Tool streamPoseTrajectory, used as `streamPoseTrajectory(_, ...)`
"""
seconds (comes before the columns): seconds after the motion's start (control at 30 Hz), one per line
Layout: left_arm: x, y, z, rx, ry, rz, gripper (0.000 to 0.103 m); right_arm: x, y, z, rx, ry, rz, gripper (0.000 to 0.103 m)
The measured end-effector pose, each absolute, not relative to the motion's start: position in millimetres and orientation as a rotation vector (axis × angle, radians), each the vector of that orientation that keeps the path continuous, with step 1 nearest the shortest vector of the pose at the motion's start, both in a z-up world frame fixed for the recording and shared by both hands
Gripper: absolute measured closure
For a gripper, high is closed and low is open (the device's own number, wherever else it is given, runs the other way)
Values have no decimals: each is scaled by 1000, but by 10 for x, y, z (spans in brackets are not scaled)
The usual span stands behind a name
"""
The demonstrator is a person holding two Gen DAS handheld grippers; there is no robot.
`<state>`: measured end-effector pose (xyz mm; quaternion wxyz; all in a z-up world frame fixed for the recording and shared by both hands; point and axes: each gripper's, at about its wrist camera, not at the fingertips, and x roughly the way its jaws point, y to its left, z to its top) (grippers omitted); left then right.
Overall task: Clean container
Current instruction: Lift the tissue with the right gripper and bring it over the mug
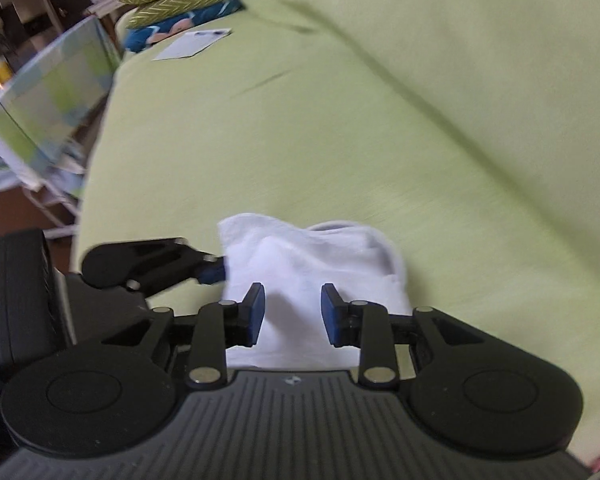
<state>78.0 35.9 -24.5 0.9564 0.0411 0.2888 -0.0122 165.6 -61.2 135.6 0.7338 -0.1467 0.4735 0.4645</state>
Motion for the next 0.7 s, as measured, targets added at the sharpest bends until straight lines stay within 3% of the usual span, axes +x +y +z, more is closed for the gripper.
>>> streamPoseTrajectory(0.17, 763, 354, -246, 88, 583, -27, 80, 1745, -446, 1155, -375, 1075, 1054, 79)
streamPoseTrajectory(0.23, 756, 353, -256, 94, 580, -29, 80, 1777, -426, 1102, -346, 1085, 1073, 93)
streamPoseTrajectory(0.47, 738, 310, -306, 142, 591, -14, 78, 1593, -203, 1032, -485, 1002, 1075, 95)
streamPoseTrajectory(0.7, 660, 287, -296, 189, 591, -14, 77, 1594, -112, 1026, -466, 1056, 1042, 93)
